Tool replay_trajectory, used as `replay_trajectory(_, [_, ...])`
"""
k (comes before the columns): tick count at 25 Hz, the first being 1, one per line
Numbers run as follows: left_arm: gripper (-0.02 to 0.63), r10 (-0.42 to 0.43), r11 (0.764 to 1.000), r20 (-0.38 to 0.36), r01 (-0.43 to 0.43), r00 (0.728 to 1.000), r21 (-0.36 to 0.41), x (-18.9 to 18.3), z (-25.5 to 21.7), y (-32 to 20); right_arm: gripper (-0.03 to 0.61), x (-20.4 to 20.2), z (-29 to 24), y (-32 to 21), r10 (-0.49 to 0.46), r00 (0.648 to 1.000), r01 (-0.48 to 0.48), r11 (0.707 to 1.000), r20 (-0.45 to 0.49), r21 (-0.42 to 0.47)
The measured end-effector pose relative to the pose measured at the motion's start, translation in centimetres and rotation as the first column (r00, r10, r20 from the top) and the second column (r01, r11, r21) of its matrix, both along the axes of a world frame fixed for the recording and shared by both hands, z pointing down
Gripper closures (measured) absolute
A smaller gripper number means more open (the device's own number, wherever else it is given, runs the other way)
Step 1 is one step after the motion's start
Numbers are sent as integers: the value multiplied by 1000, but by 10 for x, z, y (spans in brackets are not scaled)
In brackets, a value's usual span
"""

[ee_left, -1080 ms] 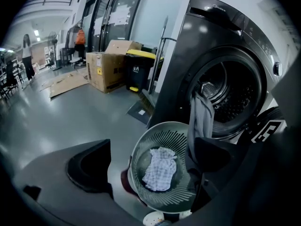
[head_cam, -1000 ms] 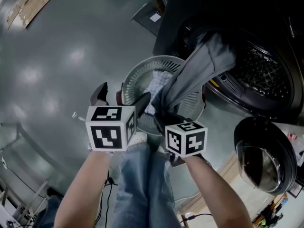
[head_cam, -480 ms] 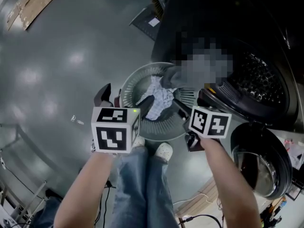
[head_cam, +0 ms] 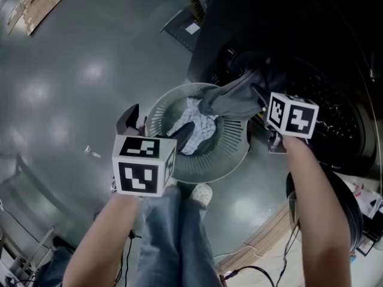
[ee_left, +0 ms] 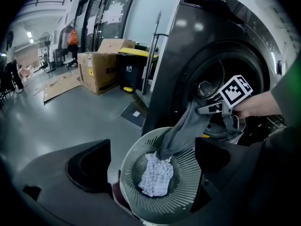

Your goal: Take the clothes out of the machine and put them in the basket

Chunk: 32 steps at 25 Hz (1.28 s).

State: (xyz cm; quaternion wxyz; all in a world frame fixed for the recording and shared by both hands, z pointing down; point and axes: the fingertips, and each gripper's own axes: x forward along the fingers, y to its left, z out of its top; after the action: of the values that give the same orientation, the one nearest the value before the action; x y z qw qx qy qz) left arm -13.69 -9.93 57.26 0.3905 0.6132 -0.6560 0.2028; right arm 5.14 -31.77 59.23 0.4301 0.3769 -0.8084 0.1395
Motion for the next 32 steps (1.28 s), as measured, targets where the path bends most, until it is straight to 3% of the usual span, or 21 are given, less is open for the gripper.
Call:
replay_trajectory(6, [51, -12, 1000, -40, 12, 999, 0, 2, 10, -6, 132, -9, 32, -21, -102, 992, 94, 991, -77, -95])
replay_trajectory(11, [51, -1, 1000, -41, 0, 999, -11, 3, 20, -12, 144, -16, 46, -23, -120, 993, 121, 972, 16, -200])
replay_trajectory(13, [51, -2, 1000, -51, 1, 999, -10, 4, 22, -15, 181, -20, 49, -19, -117, 991, 130, 966, 69, -223])
replay_trajectory(16, [51, -1, 1000, -67, 1, 998, 3, 7, 20, -19, 283, -23, 45, -13, -118, 989, 134, 973, 93, -187])
replay_trajectory(19, [51, -1, 1000, -35, 2, 999, 17, 6, 14, -18, 433, -24, 33, -7, -183, 983, 183, 977, 8, -108])
replay_trajectory(20, [51, 1, 1000, -22, 0, 1000, 18, 6, 12, -16, 454, -24, 30, -4, -195, 981, 193, 976, -14, -97])
replay_trajectory(24, [51, 10, 1000, -7, -10, 1000, 17, 9, 4, -12, 466, -24, 17, 6, -179, 984, 179, 977, 9, -116])
replay_trajectory(32, [51, 20, 999, 13, -20, 1000, 26, 12, -28, -5, 468, -27, -17, 50, -248, 968, 251, 958, 41, -135])
